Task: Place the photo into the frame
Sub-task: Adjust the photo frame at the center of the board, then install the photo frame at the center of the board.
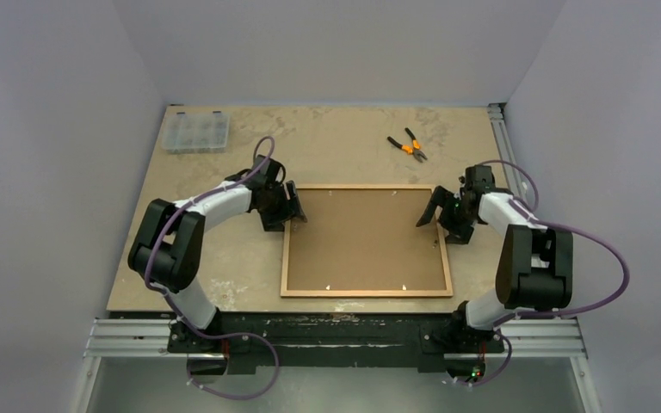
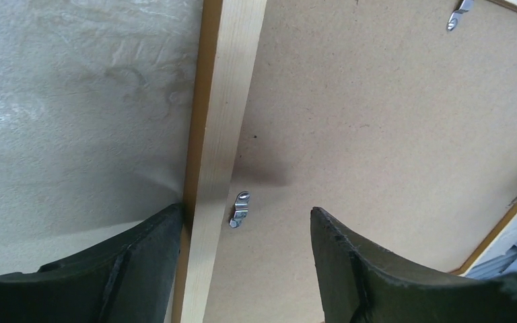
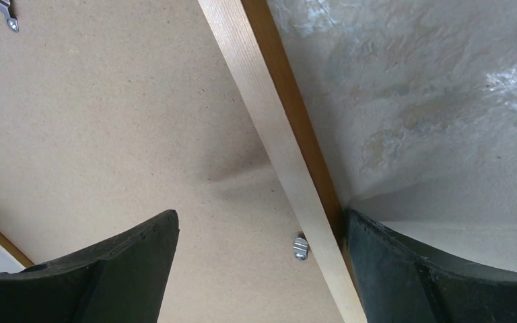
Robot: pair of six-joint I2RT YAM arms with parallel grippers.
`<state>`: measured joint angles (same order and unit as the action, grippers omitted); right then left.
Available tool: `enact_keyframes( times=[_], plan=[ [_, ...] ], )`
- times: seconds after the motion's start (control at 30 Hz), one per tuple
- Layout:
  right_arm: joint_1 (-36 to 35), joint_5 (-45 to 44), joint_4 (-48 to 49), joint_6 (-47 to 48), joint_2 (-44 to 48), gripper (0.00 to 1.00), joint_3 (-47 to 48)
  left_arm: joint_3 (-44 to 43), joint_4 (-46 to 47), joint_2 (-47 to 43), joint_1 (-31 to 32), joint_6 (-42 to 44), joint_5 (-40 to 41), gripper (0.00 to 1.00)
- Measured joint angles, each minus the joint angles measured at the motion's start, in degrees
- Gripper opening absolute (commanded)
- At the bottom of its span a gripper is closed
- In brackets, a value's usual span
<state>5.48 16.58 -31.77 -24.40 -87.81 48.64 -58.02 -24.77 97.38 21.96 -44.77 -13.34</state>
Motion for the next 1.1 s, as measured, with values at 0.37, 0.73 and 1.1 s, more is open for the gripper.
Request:
enact_keyframes(
  times=[0.37, 0.73, 1.1],
  plan=[
    [-1.38, -0.46, 1.6, -0.02, 0.22, 0.91, 0.0, 0.0, -2.16, -0.44, 0.79, 1.75, 4.74, 0.66],
    [-1.7, -0.55, 2.27, 0.02, 0.5, 0.91, -0.48, -3.34, -8.5, 1.38, 5.27, 4.52, 17.07, 0.57],
    [-1.73, -0.55, 2.34, 0.07, 0.55, 0.9, -0.52, -5.05, -10.16, 2.1, 5.75, 6.54, 18.08, 0.0]
  ],
)
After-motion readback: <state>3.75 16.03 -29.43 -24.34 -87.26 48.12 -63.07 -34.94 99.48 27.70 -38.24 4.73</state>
